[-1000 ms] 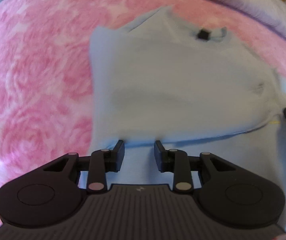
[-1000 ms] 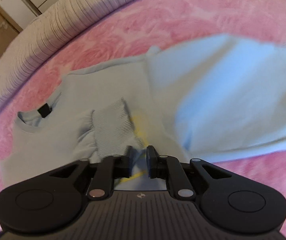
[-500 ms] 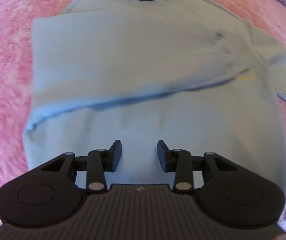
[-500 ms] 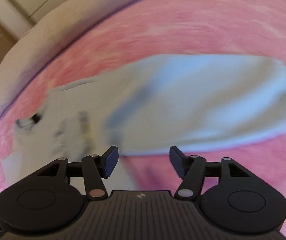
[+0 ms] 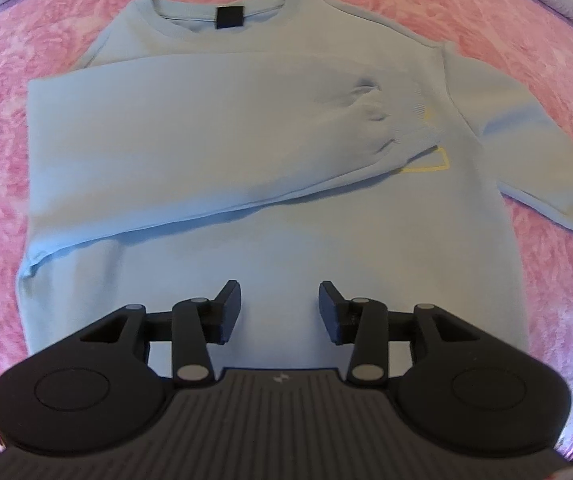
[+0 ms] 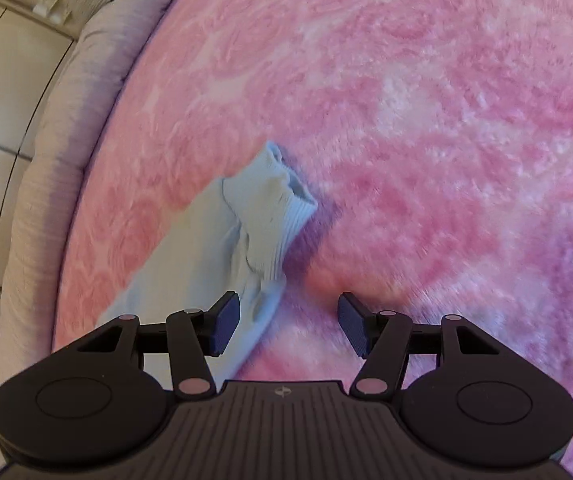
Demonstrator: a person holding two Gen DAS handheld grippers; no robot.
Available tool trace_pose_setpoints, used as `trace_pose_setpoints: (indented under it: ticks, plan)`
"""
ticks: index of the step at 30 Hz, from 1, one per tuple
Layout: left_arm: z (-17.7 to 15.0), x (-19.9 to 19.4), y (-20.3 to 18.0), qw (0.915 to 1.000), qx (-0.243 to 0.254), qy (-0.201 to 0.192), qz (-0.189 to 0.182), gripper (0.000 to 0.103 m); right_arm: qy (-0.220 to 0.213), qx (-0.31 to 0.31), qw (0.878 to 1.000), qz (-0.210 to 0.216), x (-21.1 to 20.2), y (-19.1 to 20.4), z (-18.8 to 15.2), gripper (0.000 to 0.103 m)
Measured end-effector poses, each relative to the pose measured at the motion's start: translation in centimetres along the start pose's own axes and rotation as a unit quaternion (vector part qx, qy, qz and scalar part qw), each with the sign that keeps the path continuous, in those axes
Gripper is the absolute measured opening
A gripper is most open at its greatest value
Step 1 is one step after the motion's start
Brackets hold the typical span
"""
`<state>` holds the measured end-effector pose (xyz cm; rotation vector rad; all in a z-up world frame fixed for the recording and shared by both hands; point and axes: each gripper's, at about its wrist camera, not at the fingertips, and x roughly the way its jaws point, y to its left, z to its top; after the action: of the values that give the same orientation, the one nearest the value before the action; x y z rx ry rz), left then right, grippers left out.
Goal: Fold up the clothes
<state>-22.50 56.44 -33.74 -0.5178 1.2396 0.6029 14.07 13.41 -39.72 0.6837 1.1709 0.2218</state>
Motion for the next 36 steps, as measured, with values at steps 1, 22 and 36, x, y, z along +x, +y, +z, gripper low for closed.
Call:
trace_pose_setpoints:
  ticks: [1, 22, 36]
  plan:
    - [-0.1, -0.2, 0.4, 1.0000, -0.002, -0.001, 0.002, 0.038, -0.003, -0.003, 1.000, 0.000, 0.1, -0.1, 0.2, 0.059]
    - [-3.3, -2.3, 8.8, 0.9889, -0.127, -0.027, -0.071, 0.040, 0.139, -0.478, 0.862, 0.095, -2.3, 20.2, -22.5, 0.060]
    - [1.3, 5.8, 0.4, 0.9676, -0.165, -0.054, -0.184, 0.044, 0.123, -0.389, 0.902, -0.139, 0.7, 11.0, -12.6, 0.065]
